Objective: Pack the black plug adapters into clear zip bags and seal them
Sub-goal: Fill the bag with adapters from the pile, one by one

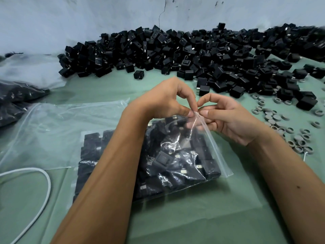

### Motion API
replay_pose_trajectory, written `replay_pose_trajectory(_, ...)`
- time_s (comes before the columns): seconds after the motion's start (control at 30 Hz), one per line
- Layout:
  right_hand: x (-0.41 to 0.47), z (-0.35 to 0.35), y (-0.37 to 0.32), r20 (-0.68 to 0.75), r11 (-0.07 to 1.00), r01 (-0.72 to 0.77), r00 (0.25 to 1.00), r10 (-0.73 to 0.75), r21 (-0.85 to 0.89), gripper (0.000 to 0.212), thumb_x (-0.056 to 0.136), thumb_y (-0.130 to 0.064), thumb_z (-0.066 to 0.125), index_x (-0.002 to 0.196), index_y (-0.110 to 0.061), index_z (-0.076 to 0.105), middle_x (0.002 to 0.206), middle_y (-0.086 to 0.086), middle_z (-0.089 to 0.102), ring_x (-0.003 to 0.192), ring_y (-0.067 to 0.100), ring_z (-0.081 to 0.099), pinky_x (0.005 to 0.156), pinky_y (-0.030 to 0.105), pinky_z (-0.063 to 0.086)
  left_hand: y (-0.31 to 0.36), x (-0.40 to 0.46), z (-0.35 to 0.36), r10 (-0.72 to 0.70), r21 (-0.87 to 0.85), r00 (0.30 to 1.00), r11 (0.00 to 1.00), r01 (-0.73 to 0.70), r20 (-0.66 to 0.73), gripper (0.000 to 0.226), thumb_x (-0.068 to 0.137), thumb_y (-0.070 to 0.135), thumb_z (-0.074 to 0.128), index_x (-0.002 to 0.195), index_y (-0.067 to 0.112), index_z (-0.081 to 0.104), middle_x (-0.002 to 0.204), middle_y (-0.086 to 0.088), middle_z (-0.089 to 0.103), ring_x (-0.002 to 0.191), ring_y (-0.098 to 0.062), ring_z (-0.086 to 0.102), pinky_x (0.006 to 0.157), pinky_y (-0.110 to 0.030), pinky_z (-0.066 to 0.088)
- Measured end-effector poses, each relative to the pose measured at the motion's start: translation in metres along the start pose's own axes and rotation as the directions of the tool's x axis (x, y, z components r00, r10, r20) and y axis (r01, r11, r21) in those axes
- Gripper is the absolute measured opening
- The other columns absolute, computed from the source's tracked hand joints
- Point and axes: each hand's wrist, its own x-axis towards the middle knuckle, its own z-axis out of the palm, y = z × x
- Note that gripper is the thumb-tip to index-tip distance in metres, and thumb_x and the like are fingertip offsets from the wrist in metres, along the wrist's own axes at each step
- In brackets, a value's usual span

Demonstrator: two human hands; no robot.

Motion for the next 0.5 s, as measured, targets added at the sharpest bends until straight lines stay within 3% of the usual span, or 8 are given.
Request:
replay_pose_trajectory(0.07, 0.004, -0.002, 0.003, -0.19, 0.997, 0.049, 0.98, -0.061, -0.068, 0.014, 0.096, 0.006, 0.059, 0.107, -0.002, 0.056, 0.082, 0.019, 0.074, 0.065, 0.024, 0.074, 0.055, 0.024, 0.059, 0.0, 0.001, 0.001, -0.01, 0.002, 1.0, 1.0, 0.01, 0.012, 0.014, 0.081, 0.011, 0.084, 0.092, 0.019, 0.082, 0.111, 0.004, 0.073, 0.114, -0.006, 0.061, 0.09, -0.013, 0.047)
replay_pose_trajectory(0.13, 0.009, -0.004, 0.009, -0.385, 0.95, 0.064, 0.905, -0.184, -0.304, 0.009, 0.098, 0.004, 0.058, 0.102, -0.004, 0.057, 0.083, 0.014, 0.075, 0.065, 0.025, 0.073, 0.054, 0.031, 0.059, -0.001, 0.001, 0.001, -0.034, 0.007, 0.999, 0.999, 0.034, 0.018, 0.017, 0.084, 0.014, 0.083, 0.096, 0.025, 0.08, 0.108, 0.015, 0.07, 0.115, -0.007, 0.06, 0.088, -0.012, 0.048)
replay_pose_trajectory(0.2, 0.017, -0.01, 0.016, -0.455, 0.734, -0.018, 0.795, -0.401, -0.679, 0.008, 0.095, -0.003, 0.063, 0.098, -0.011, 0.062, 0.087, 0.006, 0.074, 0.077, 0.024, 0.072, 0.069, 0.041, 0.061, -0.002, 0.001, 0.0, -0.053, 0.026, 0.999, 0.998, 0.053, 0.008, 0.022, 0.085, 0.017, 0.082, 0.105, 0.028, 0.077, 0.105, 0.02, 0.066, 0.11, -0.002, 0.059, 0.083, -0.007, 0.047)
replay_pose_trajectory(0.27, 0.028, -0.013, 0.02, -0.362, 0.453, -0.096, 0.754, -0.549, -0.886, 0.009, 0.092, -0.012, 0.066, 0.1, -0.016, 0.065, 0.094, -0.002, 0.07, 0.092, 0.019, 0.065, 0.083, 0.038, 0.055, -0.004, 0.0, -0.002, -0.084, 0.062, 0.996, 0.995, 0.084, -0.002, 0.026, 0.086, 0.022, 0.082, 0.11, 0.029, 0.075, 0.107, 0.018, 0.064, 0.106, 0.004, 0.057, 0.079, -0.003, 0.042)
replay_pose_trajectory(0.33, 0.044, -0.015, 0.019, -0.289, 0.257, -0.161, 0.742, -0.605, -0.953, 0.021, 0.091, -0.023, 0.067, 0.111, -0.018, 0.065, 0.11, 0.001, 0.067, 0.112, 0.023, 0.053, 0.094, 0.036, 0.046, -0.007, -0.002, -0.005, -0.154, 0.116, 0.988, 0.981, 0.154, -0.007, 0.027, 0.086, 0.028, 0.082, 0.111, 0.033, 0.073, 0.116, 0.012, 0.065, 0.109, -0.002, 0.058, 0.088, -0.015, 0.042)
replay_pose_trajectory(0.4, 0.065, -0.019, 0.016, -0.3, 0.087, -0.31, 0.749, -0.591, -0.947, 0.044, 0.089, -0.039, 0.069, 0.128, -0.022, 0.058, 0.135, 0.009, 0.055, 0.133, 0.031, 0.036, 0.107, 0.044, 0.036, -0.012, -0.005, -0.008, -0.221, 0.152, 0.975, 0.964, 0.22, -0.012, 0.026, 0.086, 0.031, 0.082, 0.11, 0.035, 0.073, 0.123, 0.009, 0.064, 0.116, -0.008, 0.057, 0.094, -0.026, 0.041)
replay_pose_trajectory(0.5, 0.096, -0.031, 0.013, -0.385, -0.092, -0.473, 0.802, -0.457, -0.876, 0.072, 0.09, -0.059, 0.063, 0.151, -0.033, 0.036, 0.166, 0.015, 0.018, 0.155, 0.037, 0.003, 0.122, 0.06, 0.01, -0.018, -0.008, -0.011, -0.26, 0.146, 0.965, 0.954, 0.262, -0.036, 0.023, 0.087, 0.032, 0.081, 0.107, 0.037, 0.073, 0.125, 0.009, 0.063, 0.117, -0.011, 0.057, 0.095, -0.028, 0.04)
